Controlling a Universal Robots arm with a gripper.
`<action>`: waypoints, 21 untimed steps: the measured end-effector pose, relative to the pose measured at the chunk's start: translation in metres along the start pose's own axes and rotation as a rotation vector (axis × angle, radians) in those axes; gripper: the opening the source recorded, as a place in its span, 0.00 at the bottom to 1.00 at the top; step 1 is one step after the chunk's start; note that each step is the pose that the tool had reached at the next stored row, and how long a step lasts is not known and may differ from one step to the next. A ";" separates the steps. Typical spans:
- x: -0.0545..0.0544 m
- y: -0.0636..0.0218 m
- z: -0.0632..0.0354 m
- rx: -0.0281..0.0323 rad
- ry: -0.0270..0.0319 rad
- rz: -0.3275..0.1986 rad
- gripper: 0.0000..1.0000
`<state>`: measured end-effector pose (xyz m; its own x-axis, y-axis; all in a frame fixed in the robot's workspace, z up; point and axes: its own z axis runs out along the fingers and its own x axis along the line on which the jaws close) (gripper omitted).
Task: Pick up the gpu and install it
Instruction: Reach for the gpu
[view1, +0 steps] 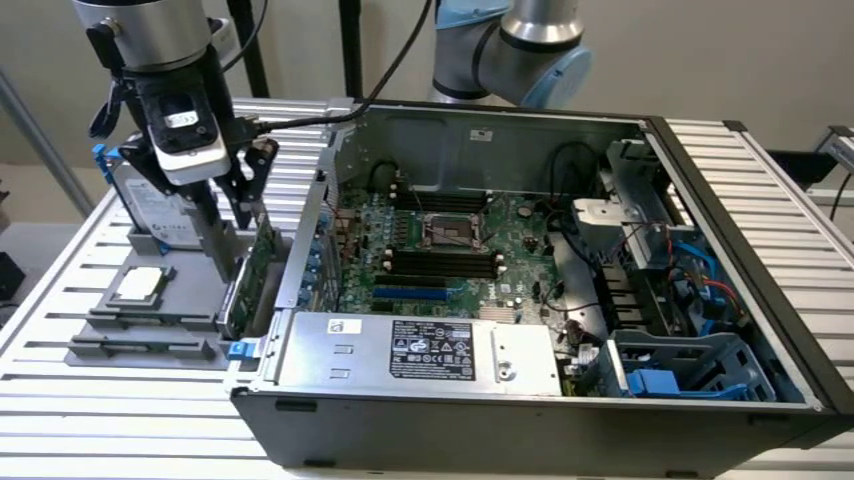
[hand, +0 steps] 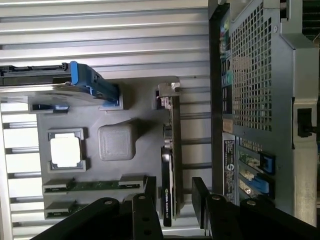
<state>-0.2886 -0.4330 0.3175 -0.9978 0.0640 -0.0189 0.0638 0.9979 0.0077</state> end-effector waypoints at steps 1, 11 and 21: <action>0.000 0.0000 0.0018 -0.0001 -0.0002 -0.001 0.42; 0.002 -0.0002 0.0200 -0.0003 -0.0014 -0.006 0.42; 0.003 -0.0004 0.0382 -0.0006 -0.0048 -0.009 0.42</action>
<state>-0.2909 -0.4330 0.2793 -0.9982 0.0546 -0.0238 0.0544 0.9985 0.0081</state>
